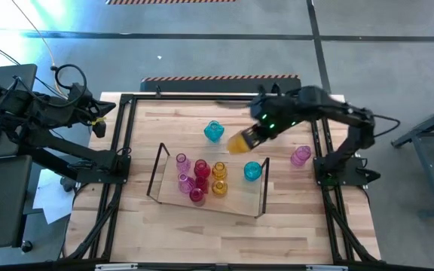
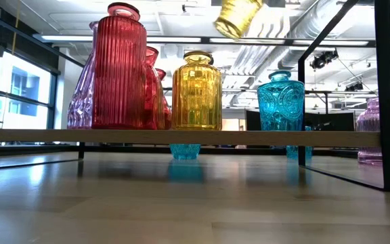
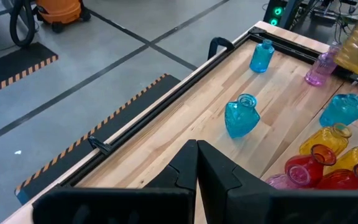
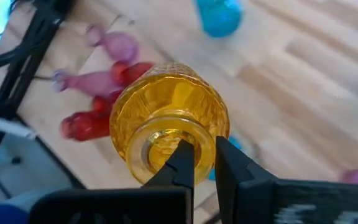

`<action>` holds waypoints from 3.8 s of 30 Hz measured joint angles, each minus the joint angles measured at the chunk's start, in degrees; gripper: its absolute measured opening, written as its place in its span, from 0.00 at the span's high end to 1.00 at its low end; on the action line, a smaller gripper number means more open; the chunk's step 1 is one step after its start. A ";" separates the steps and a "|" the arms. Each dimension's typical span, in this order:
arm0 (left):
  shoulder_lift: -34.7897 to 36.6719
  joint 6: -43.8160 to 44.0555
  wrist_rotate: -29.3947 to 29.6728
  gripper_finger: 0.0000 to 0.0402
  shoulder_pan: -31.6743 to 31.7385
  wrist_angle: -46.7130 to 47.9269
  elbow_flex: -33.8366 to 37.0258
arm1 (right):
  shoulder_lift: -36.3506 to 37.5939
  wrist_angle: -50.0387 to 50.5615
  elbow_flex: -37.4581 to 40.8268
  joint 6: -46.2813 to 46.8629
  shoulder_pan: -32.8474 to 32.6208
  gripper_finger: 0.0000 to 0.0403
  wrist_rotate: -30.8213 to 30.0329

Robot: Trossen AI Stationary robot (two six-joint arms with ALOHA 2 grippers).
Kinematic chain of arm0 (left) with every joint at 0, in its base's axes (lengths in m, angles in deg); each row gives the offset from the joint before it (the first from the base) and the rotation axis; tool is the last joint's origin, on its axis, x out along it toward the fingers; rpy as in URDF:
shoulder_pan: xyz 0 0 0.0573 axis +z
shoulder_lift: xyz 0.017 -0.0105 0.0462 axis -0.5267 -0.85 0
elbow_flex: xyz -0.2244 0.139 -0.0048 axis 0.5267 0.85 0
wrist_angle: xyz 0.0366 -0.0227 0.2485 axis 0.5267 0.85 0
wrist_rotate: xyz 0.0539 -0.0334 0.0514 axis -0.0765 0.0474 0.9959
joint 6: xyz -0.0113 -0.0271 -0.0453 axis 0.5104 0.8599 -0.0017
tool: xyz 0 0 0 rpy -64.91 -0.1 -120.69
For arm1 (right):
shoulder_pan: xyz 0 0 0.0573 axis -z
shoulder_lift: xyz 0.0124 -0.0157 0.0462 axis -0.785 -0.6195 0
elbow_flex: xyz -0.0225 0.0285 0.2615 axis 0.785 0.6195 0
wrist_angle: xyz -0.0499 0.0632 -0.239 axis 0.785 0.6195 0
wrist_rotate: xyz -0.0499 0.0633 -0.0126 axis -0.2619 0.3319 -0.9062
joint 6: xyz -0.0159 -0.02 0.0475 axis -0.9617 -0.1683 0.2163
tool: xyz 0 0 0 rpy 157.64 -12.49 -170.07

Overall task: Sort vases onto shelf
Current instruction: Put the yellow vase on the shelf aligned with the other yellow vases

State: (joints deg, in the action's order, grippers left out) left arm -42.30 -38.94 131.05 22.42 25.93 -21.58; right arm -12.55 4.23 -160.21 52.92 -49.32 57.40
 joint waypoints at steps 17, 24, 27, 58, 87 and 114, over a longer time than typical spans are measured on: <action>0.00 2.02 -3.54 1.00 0.02 0.04 0.00 | -13.13 -2.18 -9.29 16.31 -18.76 0.98 -1.35; 0.00 5.94 -6.12 1.00 0.02 0.04 0.00 | -13.91 -2.25 -9.25 13.12 -20.58 0.98 -1.80; 0.00 8.71 -4.62 1.00 0.02 0.07 0.02 | -14.39 -2.29 -9.25 8.51 -20.60 0.98 -2.24; 0.02 2.62 -15.11 1.00 0.02 -3.34 10.05 | -29.76 -7.44 -9.21 19.22 -23.51 0.98 3.15; 0.02 -1.38 -18.07 1.00 0.00 -10.84 10.05 | -31.37 -4.69 -9.17 20.32 -20.94 0.98 3.00; 0.02 -2.30 -19.19 1.00 0.01 -10.77 10.05 | -33.55 -7.83 -9.14 18.08 -19.62 0.98 5.15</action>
State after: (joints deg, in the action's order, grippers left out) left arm -42.28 -41.23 111.86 22.43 15.16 -11.53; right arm -46.10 -3.60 -169.36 71.00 -68.94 62.56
